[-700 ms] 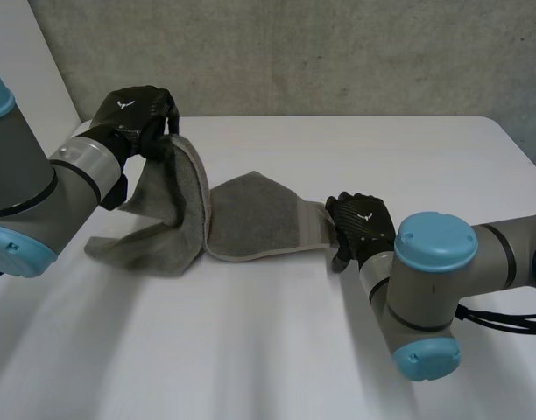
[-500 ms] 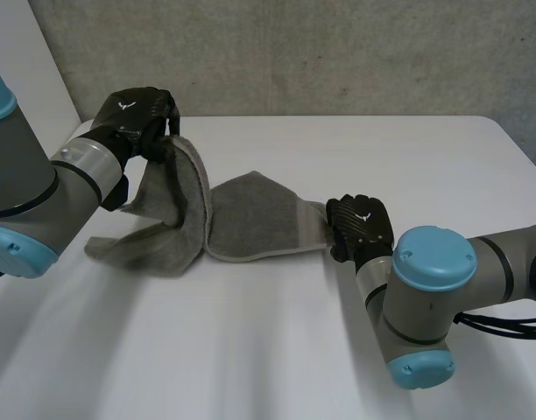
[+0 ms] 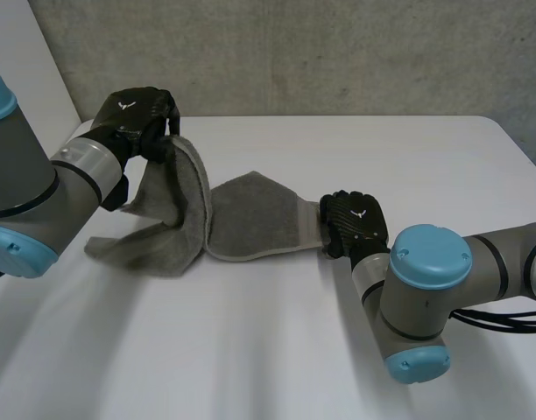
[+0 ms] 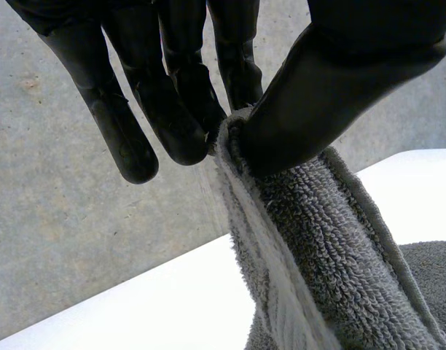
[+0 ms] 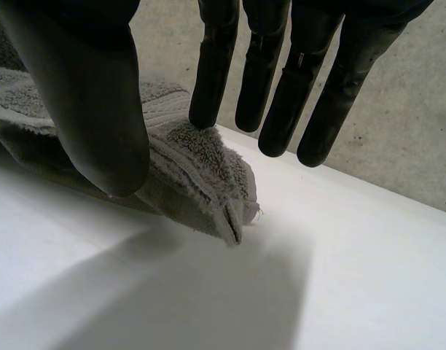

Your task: Fold the towel.

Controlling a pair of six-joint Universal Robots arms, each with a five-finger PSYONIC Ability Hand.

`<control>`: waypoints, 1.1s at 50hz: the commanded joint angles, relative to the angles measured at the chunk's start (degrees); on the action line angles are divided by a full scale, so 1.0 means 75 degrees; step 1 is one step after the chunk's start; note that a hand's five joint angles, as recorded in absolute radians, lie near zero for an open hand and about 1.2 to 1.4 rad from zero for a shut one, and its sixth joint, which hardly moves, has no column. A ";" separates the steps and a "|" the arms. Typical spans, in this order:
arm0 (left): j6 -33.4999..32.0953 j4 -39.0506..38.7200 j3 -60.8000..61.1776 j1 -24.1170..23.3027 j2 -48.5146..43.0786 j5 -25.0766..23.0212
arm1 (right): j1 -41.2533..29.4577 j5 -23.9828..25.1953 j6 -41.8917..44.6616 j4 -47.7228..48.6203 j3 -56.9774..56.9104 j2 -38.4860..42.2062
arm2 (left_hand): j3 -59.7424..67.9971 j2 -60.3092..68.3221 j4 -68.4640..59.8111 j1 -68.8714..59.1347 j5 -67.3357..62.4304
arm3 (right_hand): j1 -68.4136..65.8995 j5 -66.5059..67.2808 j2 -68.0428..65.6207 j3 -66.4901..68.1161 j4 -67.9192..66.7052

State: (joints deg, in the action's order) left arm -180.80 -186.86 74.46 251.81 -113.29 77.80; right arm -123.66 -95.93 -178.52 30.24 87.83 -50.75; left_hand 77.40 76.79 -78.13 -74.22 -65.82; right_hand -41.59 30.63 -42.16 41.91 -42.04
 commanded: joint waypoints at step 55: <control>-0.0045 0.1605 -0.0974 0.1641 0.1728 -0.1514 | 0.2357 0.2937 0.3033 -0.9290 -0.7523 -0.2216 | 0.0347 0.0428 -0.0249 -0.0770 -0.0557 | -0.5121 0.5250 -0.5046 0.5079 -0.5061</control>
State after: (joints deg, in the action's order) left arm -180.80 -174.81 68.56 262.81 -91.23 67.16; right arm -104.21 -72.79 -165.22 -29.50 43.10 -81.71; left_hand 77.43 76.76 -78.14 -74.27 -65.82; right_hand -76.56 66.81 -76.08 77.35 -77.17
